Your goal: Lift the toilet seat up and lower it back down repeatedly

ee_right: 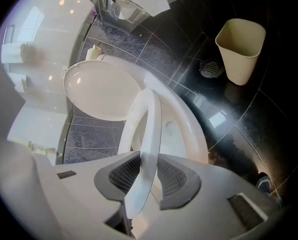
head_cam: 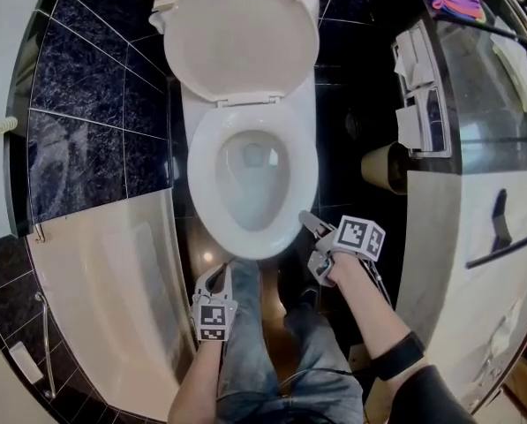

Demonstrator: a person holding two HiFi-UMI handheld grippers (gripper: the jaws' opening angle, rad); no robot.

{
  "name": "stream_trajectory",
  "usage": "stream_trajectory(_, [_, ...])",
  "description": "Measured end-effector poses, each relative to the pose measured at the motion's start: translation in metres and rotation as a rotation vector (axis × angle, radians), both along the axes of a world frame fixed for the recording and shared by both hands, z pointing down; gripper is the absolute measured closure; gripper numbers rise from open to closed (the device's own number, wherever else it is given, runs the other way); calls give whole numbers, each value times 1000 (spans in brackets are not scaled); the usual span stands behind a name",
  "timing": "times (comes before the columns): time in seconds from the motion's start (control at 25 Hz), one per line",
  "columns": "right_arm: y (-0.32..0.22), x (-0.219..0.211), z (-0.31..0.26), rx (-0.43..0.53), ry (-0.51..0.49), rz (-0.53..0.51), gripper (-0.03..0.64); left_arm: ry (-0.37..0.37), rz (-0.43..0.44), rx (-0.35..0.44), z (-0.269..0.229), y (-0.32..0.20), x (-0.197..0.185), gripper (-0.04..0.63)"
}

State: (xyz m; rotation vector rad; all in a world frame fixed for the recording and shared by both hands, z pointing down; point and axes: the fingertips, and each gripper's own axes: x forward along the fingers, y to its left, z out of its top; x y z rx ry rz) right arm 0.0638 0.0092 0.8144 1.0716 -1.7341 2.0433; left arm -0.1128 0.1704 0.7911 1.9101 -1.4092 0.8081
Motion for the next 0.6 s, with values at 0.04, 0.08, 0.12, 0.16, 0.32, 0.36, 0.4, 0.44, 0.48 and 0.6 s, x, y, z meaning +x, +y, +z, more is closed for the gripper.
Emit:
stream_trajectory(0.04, [-2,0,-4,2,-2,0,486,16,10,-10,5,-2,7,603])
stream_trajectory(0.08, [-4,-1,-8,4,-4,1,485,28,25,-10,9,-8,14,603])
stream_trajectory(0.12, [-5,-2,-11,6,-7,4,485,38,40,-3,10,-16,21,603])
stream_trajectory(0.16, [-7,-2,-13,8,-9,6,485,45,53,10,10,-25,27,603])
stream_trajectory(0.32, [-11,-4,-22,13,-10,14,483,77,65,77,-6,-62,42,603])
stream_trajectory(0.36, [-12,-5,-25,16,-12,14,482,88,52,88,-11,-68,43,603])
stream_trajectory(0.4, [-14,-5,-28,21,-15,14,478,100,32,96,-16,-74,42,603])
stream_trajectory(0.44, [-16,-5,-32,27,-18,14,476,110,12,102,-21,-78,41,603])
stream_trajectory(0.48, [-18,-6,-36,34,-22,13,474,118,-5,109,-26,-82,40,603])
stream_trajectory(0.6, [-26,-8,-49,54,-27,1,466,130,-26,123,-44,-92,37,603])
